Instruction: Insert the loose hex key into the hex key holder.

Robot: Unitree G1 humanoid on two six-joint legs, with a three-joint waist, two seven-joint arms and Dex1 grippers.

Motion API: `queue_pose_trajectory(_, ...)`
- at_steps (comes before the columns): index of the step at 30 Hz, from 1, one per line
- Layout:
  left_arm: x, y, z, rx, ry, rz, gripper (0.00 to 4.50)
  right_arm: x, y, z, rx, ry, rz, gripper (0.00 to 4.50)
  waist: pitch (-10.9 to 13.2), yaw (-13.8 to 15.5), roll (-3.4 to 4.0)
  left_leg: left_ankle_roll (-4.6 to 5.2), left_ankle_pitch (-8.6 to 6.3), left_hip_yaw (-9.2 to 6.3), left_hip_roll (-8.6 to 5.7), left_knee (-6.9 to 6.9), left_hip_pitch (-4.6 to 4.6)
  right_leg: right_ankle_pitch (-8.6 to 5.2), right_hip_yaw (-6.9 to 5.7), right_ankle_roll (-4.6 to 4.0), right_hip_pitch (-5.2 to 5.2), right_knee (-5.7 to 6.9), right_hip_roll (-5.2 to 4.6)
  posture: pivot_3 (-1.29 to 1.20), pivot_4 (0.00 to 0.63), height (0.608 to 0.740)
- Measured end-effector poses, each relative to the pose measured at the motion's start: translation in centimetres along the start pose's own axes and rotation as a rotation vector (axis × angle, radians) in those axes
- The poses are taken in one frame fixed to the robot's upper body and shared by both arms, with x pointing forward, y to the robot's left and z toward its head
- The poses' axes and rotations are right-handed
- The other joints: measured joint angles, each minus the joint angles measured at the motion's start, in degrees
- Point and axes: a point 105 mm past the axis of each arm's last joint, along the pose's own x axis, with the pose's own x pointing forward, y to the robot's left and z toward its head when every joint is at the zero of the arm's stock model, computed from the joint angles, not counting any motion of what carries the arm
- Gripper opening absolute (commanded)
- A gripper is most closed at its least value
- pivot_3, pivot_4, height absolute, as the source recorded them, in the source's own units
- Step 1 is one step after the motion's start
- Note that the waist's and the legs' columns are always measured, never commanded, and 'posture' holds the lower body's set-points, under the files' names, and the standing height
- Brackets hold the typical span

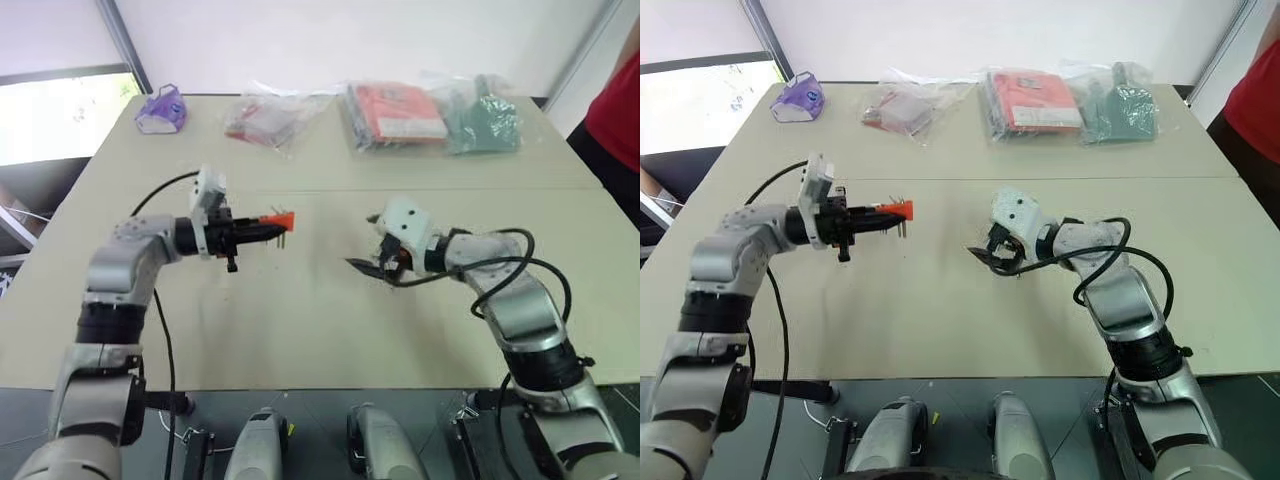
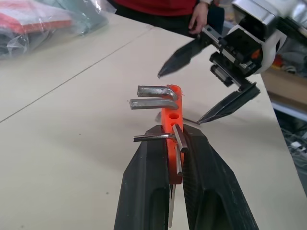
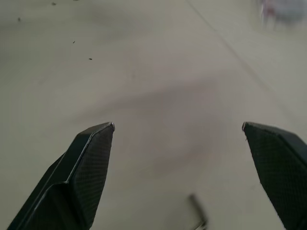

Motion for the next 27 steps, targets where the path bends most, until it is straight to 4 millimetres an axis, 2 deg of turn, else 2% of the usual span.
queue_pose_trajectory(4,1.0,-1.5,0.4,0.033,-0.044,-0.002,0.00,-1.0,-0.1,-1.6,0.274,0.123,-0.076,4.42,-0.01,-0.04,0.00,-0.01,0.00,-0.01,-0.01,0.03,0.09,-0.01,0.00,-0.06,0.12,-0.03,0.00,0.00,0.150,0.740)
queue_pose_trajectory(8,2.3,-2.2,0.6,0.007,-0.105,0.011,0.00,-0.9,-0.5,-2.8,0.474,0.201,-0.172,4.42,-0.01,-0.07,0.00,-0.01,0.00,-0.02,-0.01,0.02,0.06,0.12,0.00,0.16,0.10,-0.03,0.02,0.00,0.150,0.740)
queue_pose_trajectory(10,2.8,-2.4,0.6,-0.003,-0.131,0.014,0.00,-0.6,-0.8,-3.6,0.521,0.241,-0.211,4.42,-0.01,-0.10,0.00,-0.01,0.00,-0.02,-0.02,0.02,0.04,0.12,0.00,0.17,0.09,-0.05,0.02,0.00,0.150,0.740)
queue_pose_trajectory(15,3.3,-2.4,0.2,-0.026,-0.143,0.037,0.00,0.5,-1.1,-5.2,0.556,0.303,-0.272,4.42,-0.01,-0.23,0.00,0.00,0.00,-0.02,-0.03,0.01,0.03,0.12,0.00,0.18,0.07,-0.06,0.02,0.00,0.150,0.740)
queue_pose_trajectory(23,3.5,-3.0,-1.0,-0.055,-0.137,0.047,0.00,2.5,-1.3,-5.1,0.491,0.289,-0.306,4.42,-0.09,-0.63,-0.07,0.00,0.00,-0.03,0.00,-0.01,0.38,0.00,0.00,-0.03,0.44,-0.14,0.04,0.00,0.150,0.740)
queue_pose_trajectory(26,3.6,-3.1,-0.9,-0.047,-0.142,0.050,0.00,2.8,-1.0,-5.2,0.456,0.301,-0.303,4.42,-0.10,-0.62,-0.08,0.00,0.00,-0.02,0.00,-0.01,0.41,-0.01,0.00,-0.04,0.48,-0.16,0.04,0.00,0.150,0.740)
queue_pose_trajectory(27,3.6,-3.1,-0.8,-0.047,-0.145,0.050,0.00,2.8,-0.9,-5.2,0.447,0.304,-0.304,3.89,-0.10,-0.63,-0.08,0.00,0.00,-0.03,0.00,-0.02,0.42,-0.01,0.00,-0.04,0.48,-0.16,0.04,0.00,0.150,0.740)
